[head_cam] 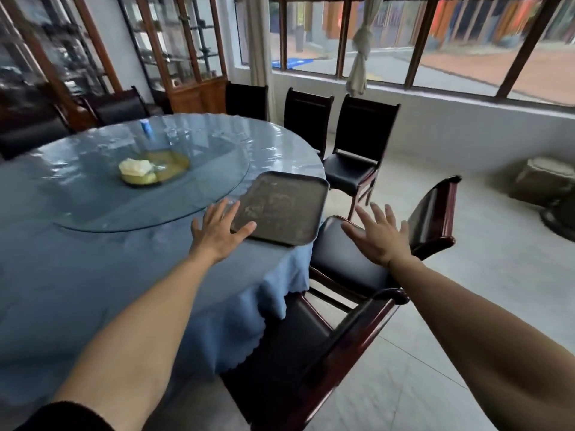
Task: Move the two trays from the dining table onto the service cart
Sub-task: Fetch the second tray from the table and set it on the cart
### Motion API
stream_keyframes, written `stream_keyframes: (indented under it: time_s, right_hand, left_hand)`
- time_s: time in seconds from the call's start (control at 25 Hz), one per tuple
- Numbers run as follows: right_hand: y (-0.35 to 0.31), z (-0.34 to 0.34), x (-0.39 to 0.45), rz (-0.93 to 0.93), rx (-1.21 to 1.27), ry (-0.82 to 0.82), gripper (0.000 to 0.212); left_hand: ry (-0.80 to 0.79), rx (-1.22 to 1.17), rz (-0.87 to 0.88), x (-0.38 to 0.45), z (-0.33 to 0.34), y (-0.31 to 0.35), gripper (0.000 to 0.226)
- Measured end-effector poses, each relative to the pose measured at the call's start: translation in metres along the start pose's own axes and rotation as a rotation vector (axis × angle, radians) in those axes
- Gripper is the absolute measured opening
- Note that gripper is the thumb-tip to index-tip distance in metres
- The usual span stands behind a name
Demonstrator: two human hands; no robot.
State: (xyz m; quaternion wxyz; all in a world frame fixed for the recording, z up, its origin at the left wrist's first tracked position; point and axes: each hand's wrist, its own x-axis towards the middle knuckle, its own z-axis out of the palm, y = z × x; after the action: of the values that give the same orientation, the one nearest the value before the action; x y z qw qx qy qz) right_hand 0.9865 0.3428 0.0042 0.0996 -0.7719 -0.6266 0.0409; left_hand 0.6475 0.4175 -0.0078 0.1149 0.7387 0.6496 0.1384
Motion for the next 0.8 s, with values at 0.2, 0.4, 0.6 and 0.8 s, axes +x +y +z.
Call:
stream_keyframes:
  time_s: [0.2, 0.4, 0.6, 0.8]
  right_hand:
    - [-0.03, 0.013, 0.033, -0.04, -0.005, -0.006, 0.074]
    - [-0.035, 0.034, 0.077, -0.072, -0.021, -0.017, 0.076]
    - [-0.02, 0.058, 0.142, -0.091, -0.056, -0.07, 0.078]
    - [-0.005, 0.093, 0.219, -0.09, -0.07, -0.128, 0.076]
  left_hand:
    - [-0.005, 0.008, -0.065, 0.012, -0.005, -0.029, 0.08]
    - [-0.035, 0.011, -0.11, 0.046, 0.002, -0.033, 0.079]
    - [-0.07, 0.01, -0.168, 0.101, 0.022, -0.027, 0.079]
    - [-0.108, 0.019, -0.248, 0.167, 0.062, -0.028, 0.079]
